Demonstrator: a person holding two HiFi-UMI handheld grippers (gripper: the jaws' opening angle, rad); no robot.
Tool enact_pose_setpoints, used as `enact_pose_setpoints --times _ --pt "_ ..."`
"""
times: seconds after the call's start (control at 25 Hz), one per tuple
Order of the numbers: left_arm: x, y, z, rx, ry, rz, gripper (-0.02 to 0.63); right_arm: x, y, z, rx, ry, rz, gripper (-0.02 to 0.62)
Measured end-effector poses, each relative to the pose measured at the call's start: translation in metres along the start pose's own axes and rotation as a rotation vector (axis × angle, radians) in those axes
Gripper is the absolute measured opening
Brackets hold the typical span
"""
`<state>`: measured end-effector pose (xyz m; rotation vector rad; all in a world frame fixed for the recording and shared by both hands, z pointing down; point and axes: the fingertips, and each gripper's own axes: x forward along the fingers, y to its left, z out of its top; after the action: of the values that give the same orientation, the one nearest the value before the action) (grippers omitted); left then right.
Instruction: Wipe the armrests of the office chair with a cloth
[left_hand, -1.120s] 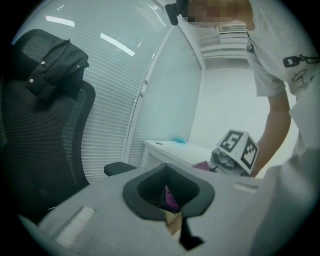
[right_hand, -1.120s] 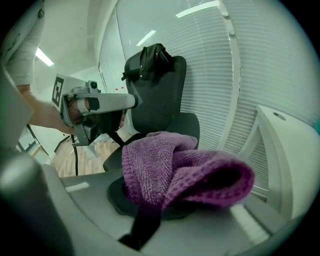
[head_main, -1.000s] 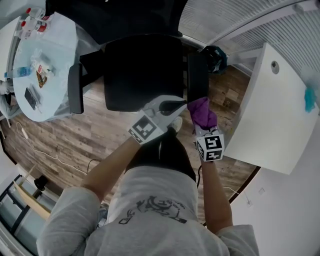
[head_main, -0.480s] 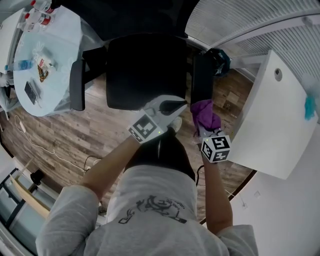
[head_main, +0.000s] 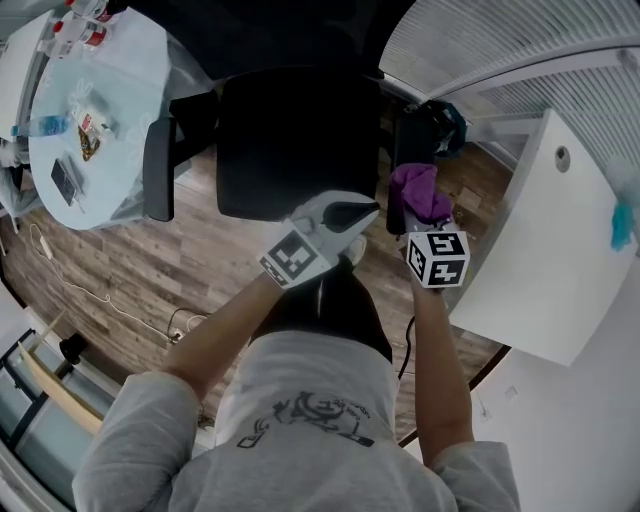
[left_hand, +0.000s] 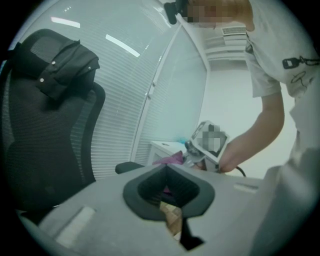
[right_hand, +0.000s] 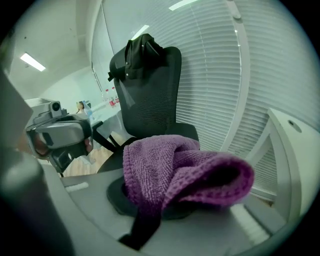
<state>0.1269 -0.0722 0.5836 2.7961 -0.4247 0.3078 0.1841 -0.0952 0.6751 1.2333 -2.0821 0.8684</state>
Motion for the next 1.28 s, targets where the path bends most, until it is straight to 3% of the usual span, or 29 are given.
enact_pose_setpoints --times 0.64,1.28 --pt "-0.024 0.007 0.001 -0.019 -0.013 0.030 0.002 0.075 -0.045 0.082 -0.124 0.049 -0.048 0.032" --pt "-0.009 -0.006 0.007 0.004 -0.010 0.003 0.002 0.050 -0.034 0.060 -0.146 0.009 -0.098 0.031"
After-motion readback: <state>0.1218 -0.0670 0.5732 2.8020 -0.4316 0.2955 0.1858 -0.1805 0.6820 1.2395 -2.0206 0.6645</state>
